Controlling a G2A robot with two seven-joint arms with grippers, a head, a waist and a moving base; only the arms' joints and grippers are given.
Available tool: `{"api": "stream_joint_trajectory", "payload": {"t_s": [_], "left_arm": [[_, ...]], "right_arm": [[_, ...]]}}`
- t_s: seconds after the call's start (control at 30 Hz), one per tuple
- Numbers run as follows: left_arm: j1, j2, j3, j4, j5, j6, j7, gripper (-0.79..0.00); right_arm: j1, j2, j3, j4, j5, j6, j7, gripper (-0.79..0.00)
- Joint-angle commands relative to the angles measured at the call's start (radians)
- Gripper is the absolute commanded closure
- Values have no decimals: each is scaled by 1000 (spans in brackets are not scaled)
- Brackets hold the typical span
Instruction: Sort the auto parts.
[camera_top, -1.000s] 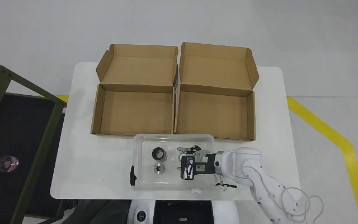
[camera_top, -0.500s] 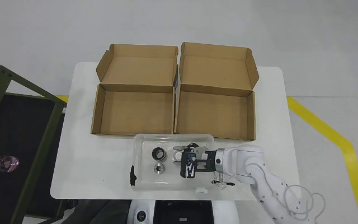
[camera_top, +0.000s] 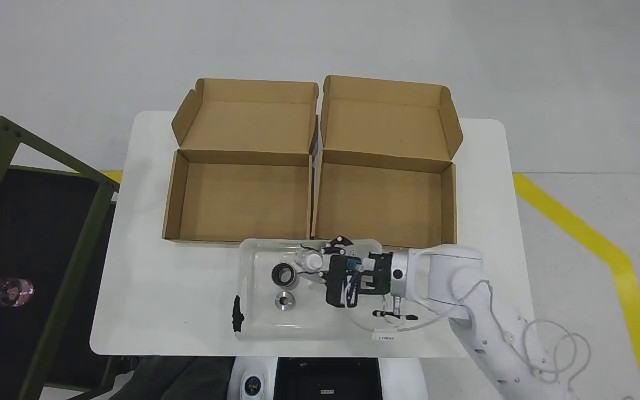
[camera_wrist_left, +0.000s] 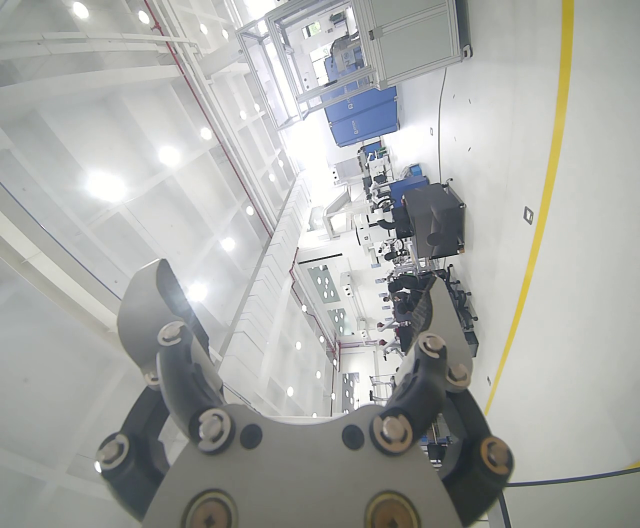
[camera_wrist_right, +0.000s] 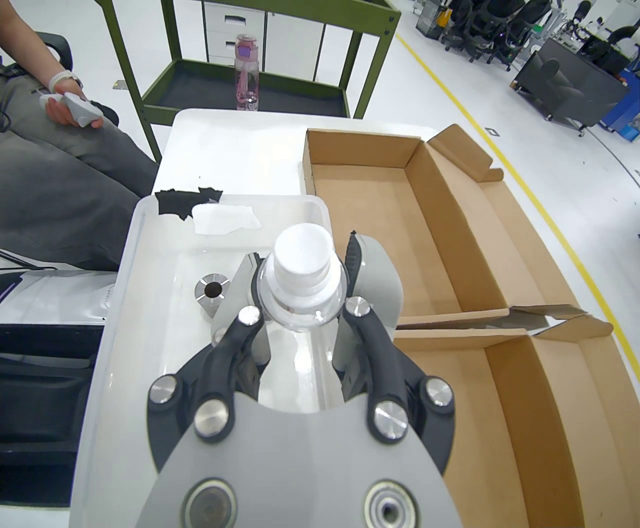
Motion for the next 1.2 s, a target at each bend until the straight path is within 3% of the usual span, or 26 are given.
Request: {"api": "stream_joint_trajectory", "payload": {"t_s": [0.0, 0.7, 1.17], "left_arm": [[0, 0, 0, 0, 0, 0, 0, -785], [0, 0, 0, 0, 0, 0, 0, -785], [0, 0, 0, 0, 0, 0, 0, -785]], "right_arm": [[8, 1, 5, -6, 8, 4, -5, 0], [99, 6, 75, -5, 54, 60, -76, 0], [171, 3, 62, 193, 82, 83, -50, 0]]}}
